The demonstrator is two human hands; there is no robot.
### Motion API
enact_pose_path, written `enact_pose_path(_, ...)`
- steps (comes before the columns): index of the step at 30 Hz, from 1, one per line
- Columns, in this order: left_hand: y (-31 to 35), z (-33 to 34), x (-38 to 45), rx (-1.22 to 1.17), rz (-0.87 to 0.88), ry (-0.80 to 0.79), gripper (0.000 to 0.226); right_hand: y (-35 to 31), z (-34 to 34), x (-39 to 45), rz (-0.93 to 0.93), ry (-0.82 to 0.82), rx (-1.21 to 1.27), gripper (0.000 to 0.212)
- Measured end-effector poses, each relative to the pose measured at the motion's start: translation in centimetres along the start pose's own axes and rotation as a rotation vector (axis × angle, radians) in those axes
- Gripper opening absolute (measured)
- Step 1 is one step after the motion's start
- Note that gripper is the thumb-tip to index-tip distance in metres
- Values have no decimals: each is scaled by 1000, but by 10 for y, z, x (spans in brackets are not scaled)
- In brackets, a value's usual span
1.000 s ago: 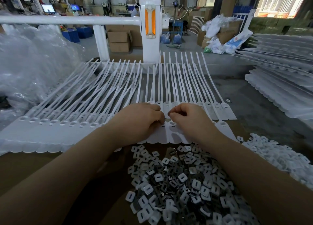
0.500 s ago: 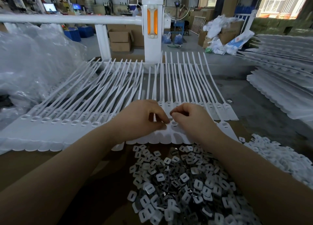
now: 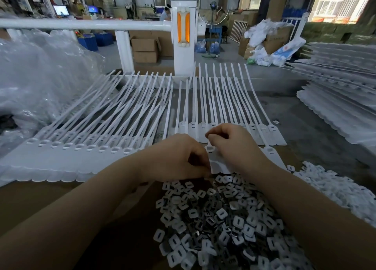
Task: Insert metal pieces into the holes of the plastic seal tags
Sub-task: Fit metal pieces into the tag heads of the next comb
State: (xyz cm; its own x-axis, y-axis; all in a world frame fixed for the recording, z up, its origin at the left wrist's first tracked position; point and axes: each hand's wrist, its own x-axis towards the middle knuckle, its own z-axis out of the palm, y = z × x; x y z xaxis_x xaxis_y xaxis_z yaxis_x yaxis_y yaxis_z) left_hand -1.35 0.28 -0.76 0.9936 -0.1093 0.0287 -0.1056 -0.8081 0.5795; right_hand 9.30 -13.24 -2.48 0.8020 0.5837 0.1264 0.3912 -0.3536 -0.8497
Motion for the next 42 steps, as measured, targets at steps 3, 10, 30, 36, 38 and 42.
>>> enact_pose_path(3,-6,-5,0,-179,-115,136,6,-2,-2,-2,-24,30,15,13)
enact_pose_path(10,-15,-10,1,-464,-307,302,15,-9,-3,-6,-93,-30,46,8)
enact_pose_path(30,-18,0,7,-50,-207,404,10,0,-7,3,22,120,-372,18)
enact_pose_path(36,-20,6,7,158,-116,350,7,5,-5,5,80,108,-506,22)
enact_pose_path(38,-19,6,7,195,-91,341,9,6,-4,5,82,95,-517,18)
enact_pose_path(42,-21,6,6,256,-52,326,12,6,-2,6,81,99,-564,19)
